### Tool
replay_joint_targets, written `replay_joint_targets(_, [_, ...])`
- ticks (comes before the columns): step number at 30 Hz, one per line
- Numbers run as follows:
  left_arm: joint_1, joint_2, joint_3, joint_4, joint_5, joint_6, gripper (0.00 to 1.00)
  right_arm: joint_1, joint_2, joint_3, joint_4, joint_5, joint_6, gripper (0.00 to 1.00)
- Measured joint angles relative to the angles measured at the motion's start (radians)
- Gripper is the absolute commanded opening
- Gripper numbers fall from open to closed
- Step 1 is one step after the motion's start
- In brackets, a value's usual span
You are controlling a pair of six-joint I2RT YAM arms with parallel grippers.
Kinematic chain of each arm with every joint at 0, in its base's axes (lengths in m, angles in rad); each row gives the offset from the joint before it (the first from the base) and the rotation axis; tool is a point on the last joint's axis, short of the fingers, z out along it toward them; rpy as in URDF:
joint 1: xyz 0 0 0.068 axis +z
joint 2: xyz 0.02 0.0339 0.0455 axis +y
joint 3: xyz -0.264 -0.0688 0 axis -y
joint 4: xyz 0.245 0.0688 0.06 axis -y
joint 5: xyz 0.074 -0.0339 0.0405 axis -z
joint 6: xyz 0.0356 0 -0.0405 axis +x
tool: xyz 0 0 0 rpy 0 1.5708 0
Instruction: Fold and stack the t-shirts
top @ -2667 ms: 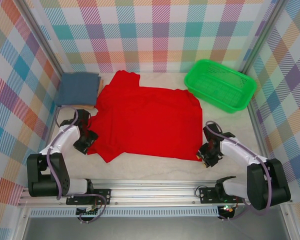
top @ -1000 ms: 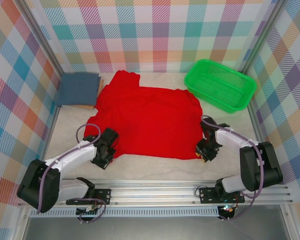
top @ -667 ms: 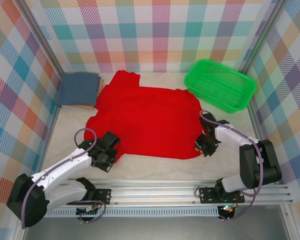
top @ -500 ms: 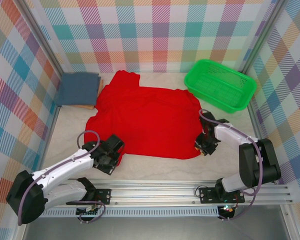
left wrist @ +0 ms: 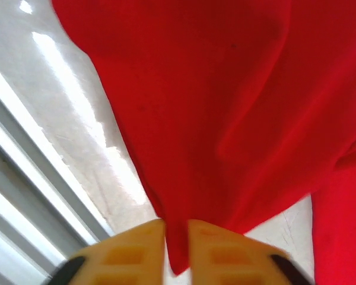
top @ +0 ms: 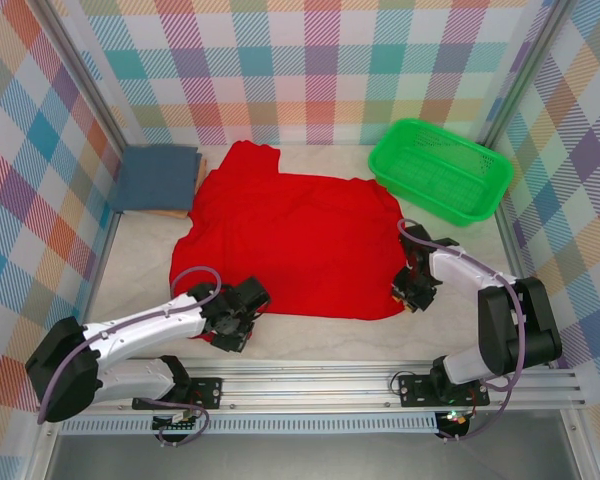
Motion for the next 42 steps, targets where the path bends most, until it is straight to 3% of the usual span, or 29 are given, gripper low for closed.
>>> replay_joint_targets(4, [0.005, -0.009, -0.029, 0.077, 0.006, 0.001, 0.46, -0.002, 0.000, -0.001, -0.001, 0.011, -0.001, 0.25])
replay_joint_targets(9, [0.060, -0.089, 0.030, 0.042, 0.017, 0.008, 0.47, -0.013, -0.025, -0.001, -0.023, 0.030, -0.004, 0.27])
replay_joint_targets(12, [0.135, -0.151, 0.098, -0.027, 0.012, 0.077, 0.45, -0.014, -0.069, 0.002, -0.050, 0.045, -0.013, 0.29])
replay_joint_targets(15, [0.329, -0.163, 0.173, -0.068, 0.014, 0.238, 0.39, -0.014, -0.128, 0.016, -0.059, 0.048, -0.036, 0.29])
replay_joint_targets(19, [0.599, -0.044, 0.174, -0.053, 0.044, 0.487, 0.34, 0.001, -0.129, 0.039, 0.013, -0.006, -0.090, 0.28])
replay_joint_targets(23, [0.740, 0.186, 0.165, 0.019, 0.051, 0.669, 0.34, 0.021, -0.006, 0.084, 0.103, -0.058, -0.129, 0.26])
replay_joint_targets(27, [0.804, 0.392, 0.196, 0.076, 0.054, 0.807, 0.32, 0.021, 0.131, 0.127, 0.166, -0.085, -0.139, 0.25])
replay_joint_targets(30, [0.832, 0.457, 0.266, 0.085, 0.059, 0.878, 0.32, 0.020, 0.227, 0.171, 0.168, -0.100, -0.140, 0.25])
replay_joint_targets(42, [0.870, 0.762, 0.658, 0.096, 0.032, 1.067, 0.30, 0.007, 0.389, 0.371, 0.150, -0.118, -0.150, 0.25])
